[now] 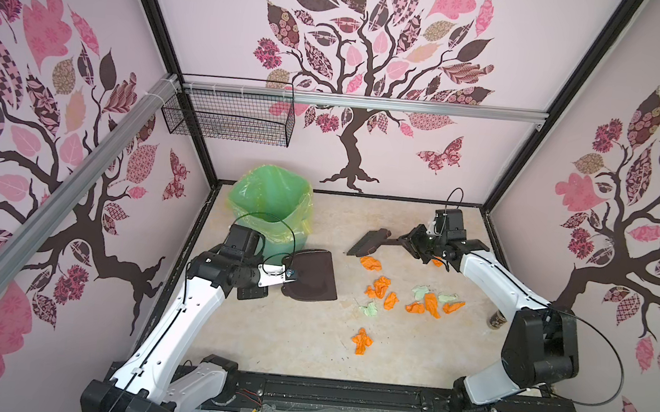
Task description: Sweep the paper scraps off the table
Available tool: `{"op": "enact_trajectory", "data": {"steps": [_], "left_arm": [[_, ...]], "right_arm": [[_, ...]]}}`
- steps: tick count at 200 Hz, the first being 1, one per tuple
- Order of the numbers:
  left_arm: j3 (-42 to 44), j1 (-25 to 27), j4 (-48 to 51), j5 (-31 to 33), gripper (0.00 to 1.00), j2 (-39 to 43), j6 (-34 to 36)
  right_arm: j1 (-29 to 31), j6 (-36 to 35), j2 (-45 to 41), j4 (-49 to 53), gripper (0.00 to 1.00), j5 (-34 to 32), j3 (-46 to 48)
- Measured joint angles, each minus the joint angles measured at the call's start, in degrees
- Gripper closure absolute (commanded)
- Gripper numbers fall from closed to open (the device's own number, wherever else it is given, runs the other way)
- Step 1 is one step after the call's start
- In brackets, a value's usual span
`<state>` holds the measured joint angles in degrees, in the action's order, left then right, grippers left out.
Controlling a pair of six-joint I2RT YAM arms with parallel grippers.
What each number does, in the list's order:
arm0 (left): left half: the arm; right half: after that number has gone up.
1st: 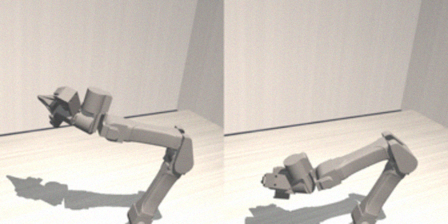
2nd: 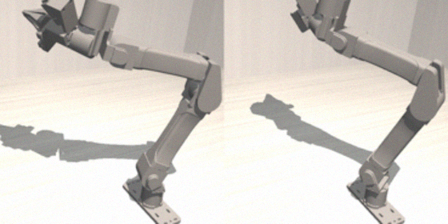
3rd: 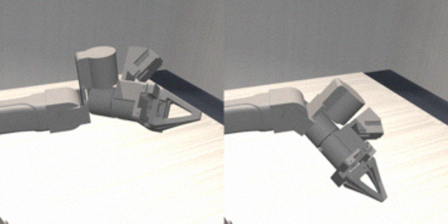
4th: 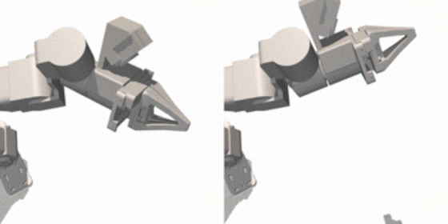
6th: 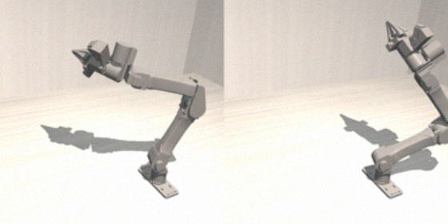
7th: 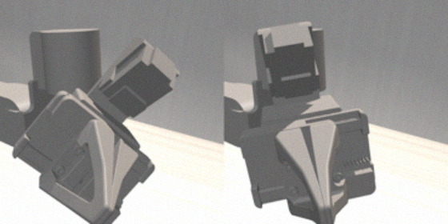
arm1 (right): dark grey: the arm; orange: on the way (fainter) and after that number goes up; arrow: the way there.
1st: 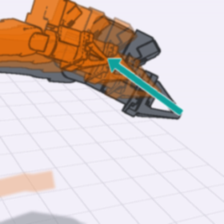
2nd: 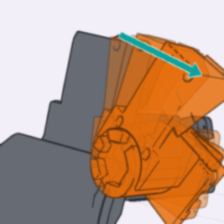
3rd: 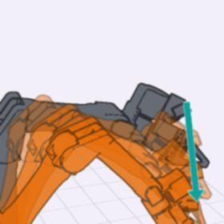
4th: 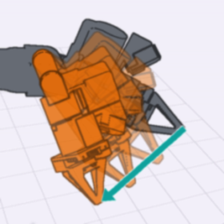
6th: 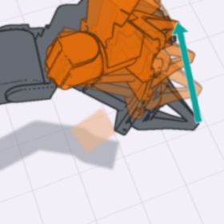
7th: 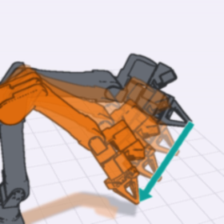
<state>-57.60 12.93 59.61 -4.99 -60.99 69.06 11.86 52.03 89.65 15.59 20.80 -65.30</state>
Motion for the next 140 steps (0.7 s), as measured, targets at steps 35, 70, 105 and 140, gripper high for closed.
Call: {"op": "enact_trajectory", "data": {"steps": [35,70,105,140], "left_arm": [[2.29,0.0,-2.34,0.39,1.0,-0.83,-0.24],[3.74,0.74,-4.28,0.52,1.0,-2.64,-0.7],[5.99,3.1,-6.08,0.87,1.0,-3.23,-1.81],[6.16,3.52,-7.04,0.94,1.0,-4.5,-2.73]], "right_arm": [[-0.33,-2.93,-5.64,-0.11,1.0,0.98,7.96],[-0.33,-6.78,-14.73,7.23,1.0,0.52,10.84],[-0.33,-12.2,-21.46,15.74,1.0,0.15,8.24],[-0.11,-25.05,-23.52,21.46,1.0,10.4,-0.85]]}}
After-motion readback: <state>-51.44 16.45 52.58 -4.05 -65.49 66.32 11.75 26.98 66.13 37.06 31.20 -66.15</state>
